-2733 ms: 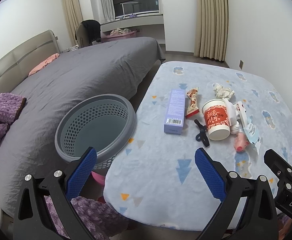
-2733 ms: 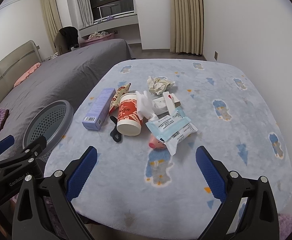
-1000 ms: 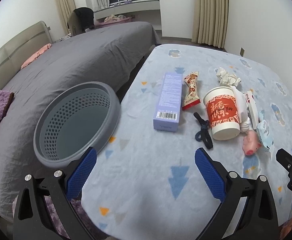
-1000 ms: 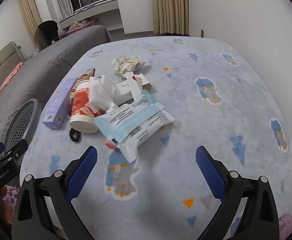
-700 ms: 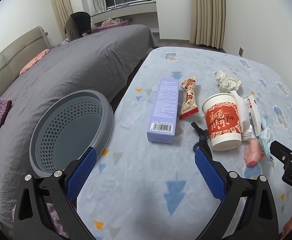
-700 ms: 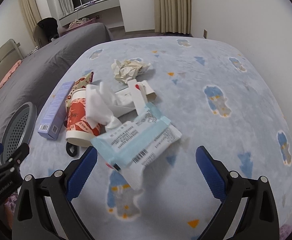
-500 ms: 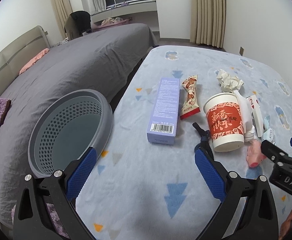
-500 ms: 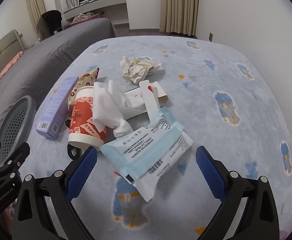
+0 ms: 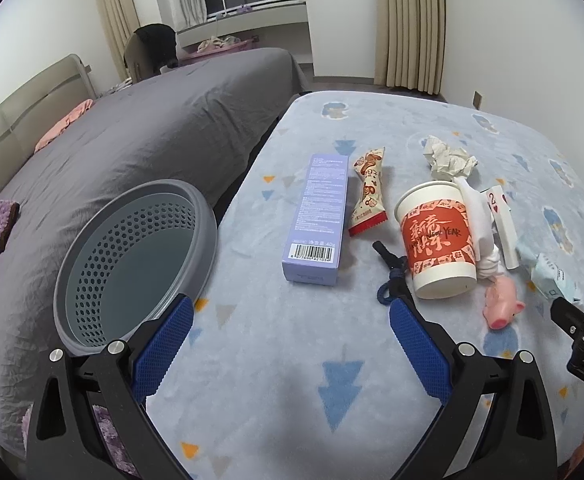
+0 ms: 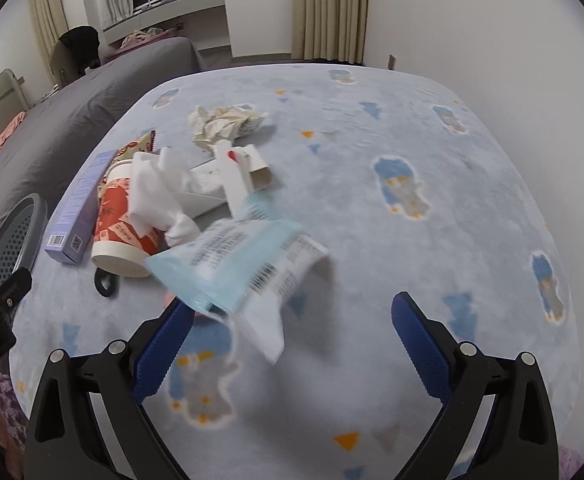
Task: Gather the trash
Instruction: 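Grasp the pink toy pig with the left tool while the right tool grasps the wet-wipe packet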
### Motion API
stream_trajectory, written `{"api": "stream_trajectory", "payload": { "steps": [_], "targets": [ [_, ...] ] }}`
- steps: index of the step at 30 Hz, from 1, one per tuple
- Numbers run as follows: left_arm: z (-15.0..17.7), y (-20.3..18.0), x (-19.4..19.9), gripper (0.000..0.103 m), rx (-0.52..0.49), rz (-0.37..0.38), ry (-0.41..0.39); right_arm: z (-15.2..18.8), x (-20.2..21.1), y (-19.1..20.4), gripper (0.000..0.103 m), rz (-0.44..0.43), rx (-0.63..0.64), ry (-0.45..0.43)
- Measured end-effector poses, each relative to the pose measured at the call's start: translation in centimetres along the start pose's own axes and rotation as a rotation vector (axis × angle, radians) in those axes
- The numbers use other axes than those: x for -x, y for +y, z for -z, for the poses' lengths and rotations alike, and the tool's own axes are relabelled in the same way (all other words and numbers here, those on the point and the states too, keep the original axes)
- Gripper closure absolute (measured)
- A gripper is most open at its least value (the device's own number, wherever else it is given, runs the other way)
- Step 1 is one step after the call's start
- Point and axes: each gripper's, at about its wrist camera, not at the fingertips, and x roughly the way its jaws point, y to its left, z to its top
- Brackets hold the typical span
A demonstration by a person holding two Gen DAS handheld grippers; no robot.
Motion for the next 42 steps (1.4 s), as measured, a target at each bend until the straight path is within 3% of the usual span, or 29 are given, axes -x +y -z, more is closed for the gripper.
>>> {"api": "stream_trajectory", "payload": {
  "steps": [15,20,26,42],
  "targets": [
    [0.3,-1.3,1.1,0.006,-0.019,0.019,-0.005,3.8,1.5,-4.8,0.009,0.03,-0.066,0.057],
    [0.5,-1.3,0.9,0.006,-0.014,0.022,0.004,3.6,2.1,-4.0,0.009,-0.009,-0.062,0.039],
    [0.6,-0.7,0.4,0.006,0.001,0.02,0.016,2.2,0.0,-2.2,0.009,-0.067,-0.044,0.061],
    [1.4,-1.0,-1.3,0.006,-0.013,0.048,0.055,0.8,-4.6,0.7,0.01,-0.032,0.045,0.104]
  ]
}}
